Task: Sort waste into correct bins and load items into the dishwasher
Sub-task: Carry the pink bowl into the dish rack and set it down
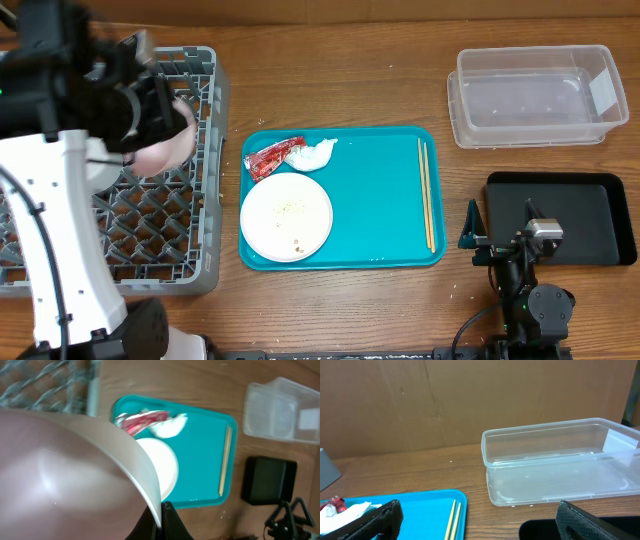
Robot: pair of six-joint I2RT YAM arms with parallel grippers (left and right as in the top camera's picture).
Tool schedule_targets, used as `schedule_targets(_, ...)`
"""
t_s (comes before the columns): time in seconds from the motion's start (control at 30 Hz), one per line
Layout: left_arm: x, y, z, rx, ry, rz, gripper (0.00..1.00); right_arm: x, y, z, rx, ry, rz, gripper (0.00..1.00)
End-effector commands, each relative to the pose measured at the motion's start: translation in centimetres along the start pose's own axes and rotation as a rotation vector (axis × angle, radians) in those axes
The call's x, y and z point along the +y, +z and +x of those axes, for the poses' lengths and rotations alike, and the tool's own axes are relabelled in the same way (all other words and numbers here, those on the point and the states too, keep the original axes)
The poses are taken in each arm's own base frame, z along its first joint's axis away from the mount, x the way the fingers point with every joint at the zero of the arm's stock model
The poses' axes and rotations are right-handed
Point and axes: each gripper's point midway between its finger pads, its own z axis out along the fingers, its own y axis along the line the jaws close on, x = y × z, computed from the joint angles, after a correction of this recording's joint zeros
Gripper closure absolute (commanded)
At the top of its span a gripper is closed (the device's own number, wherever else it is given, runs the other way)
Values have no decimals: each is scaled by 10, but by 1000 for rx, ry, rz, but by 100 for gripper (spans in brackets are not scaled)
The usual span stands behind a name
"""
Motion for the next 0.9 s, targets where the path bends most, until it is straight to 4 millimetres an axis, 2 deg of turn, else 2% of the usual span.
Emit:
schedule_targets(0.0,11,-9,10,-5,37,148,96,-1,0,1,-6,-4,4,0)
schedule_targets(0.1,26,-17,8,-53,15,317,96,-1,0,1,-6,-4,4,0)
schedule_targets(0.23,57,-21,6,-126,-75,449,96,-1,0,1,-6,-4,5,0)
schedule_targets(0.37,89,-14,14,-162,-181,517,96,-1,0,1,-6,-4,5,0)
schedule_targets(0.47,103,-5,25,-164,-224,545,96,-1,0,1,-6,-4,5,0)
schedule_targets(0.57,110,7,36,-154,-256,583,96,-1,0,1,-6,-4,5,0)
schedule_targets(0.87,111,38,65,-80,-372,672,96,-1,0,1,-6,-4,5,0)
